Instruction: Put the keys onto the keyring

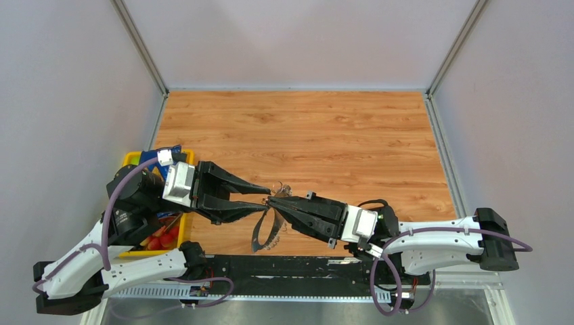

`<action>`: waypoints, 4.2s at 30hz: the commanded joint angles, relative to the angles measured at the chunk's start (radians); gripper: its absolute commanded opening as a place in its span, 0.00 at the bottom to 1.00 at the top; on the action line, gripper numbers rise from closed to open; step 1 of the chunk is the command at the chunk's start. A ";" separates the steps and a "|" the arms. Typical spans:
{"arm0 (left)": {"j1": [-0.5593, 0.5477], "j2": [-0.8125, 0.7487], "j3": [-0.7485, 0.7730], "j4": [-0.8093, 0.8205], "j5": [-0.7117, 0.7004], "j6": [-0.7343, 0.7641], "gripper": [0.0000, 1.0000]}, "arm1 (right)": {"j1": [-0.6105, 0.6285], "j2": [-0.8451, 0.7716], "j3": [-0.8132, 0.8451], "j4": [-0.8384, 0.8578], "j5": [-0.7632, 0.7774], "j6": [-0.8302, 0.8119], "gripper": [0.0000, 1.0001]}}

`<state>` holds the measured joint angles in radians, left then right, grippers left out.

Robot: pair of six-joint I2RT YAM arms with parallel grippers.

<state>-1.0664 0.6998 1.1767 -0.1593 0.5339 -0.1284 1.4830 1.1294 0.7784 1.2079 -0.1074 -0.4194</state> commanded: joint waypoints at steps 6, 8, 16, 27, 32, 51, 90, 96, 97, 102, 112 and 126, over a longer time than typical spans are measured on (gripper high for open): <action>-0.003 0.004 -0.011 0.001 0.005 0.001 0.40 | -0.002 -0.023 0.013 0.036 -0.016 0.018 0.00; -0.003 0.005 -0.011 -0.003 0.003 0.001 0.38 | -0.002 -0.024 0.013 0.037 -0.017 0.018 0.00; -0.002 0.004 -0.007 -0.015 0.001 0.000 0.11 | -0.001 -0.026 0.012 0.038 -0.020 0.020 0.00; -0.002 0.014 0.016 -0.053 -0.037 -0.006 0.00 | -0.001 -0.046 0.014 0.002 -0.023 0.031 0.00; -0.002 0.018 0.050 -0.110 -0.093 0.005 0.00 | 0.000 -0.111 0.058 -0.246 0.055 0.072 0.03; -0.002 0.142 0.195 -0.508 -0.110 0.095 0.00 | -0.003 -0.281 0.401 -1.477 0.255 0.223 0.45; -0.003 0.270 0.261 -0.833 0.028 0.205 0.00 | -0.020 -0.046 0.623 -1.835 0.124 0.240 0.23; -0.003 0.261 0.258 -0.829 0.035 0.208 0.00 | -0.025 -0.028 0.640 -1.820 0.124 0.239 0.23; -0.003 0.262 0.257 -0.827 0.036 0.208 0.00 | -0.026 -0.026 0.642 -1.817 0.094 0.238 0.23; -0.002 0.263 0.256 -0.829 0.034 0.208 0.00 | -0.028 -0.011 0.648 -1.815 0.080 0.234 0.22; -0.003 0.260 0.259 -0.826 0.032 0.209 0.00 | -0.033 -0.008 0.650 -1.814 0.071 0.231 0.05; -0.003 0.217 0.242 -0.754 0.017 0.208 0.09 | -0.035 -0.083 0.573 -1.696 0.078 0.233 0.00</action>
<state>-1.0672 0.9558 1.4281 -0.9916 0.5449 0.0654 1.4498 1.1080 1.3682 -0.6128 -0.0277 -0.1841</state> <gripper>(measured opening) 0.051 0.006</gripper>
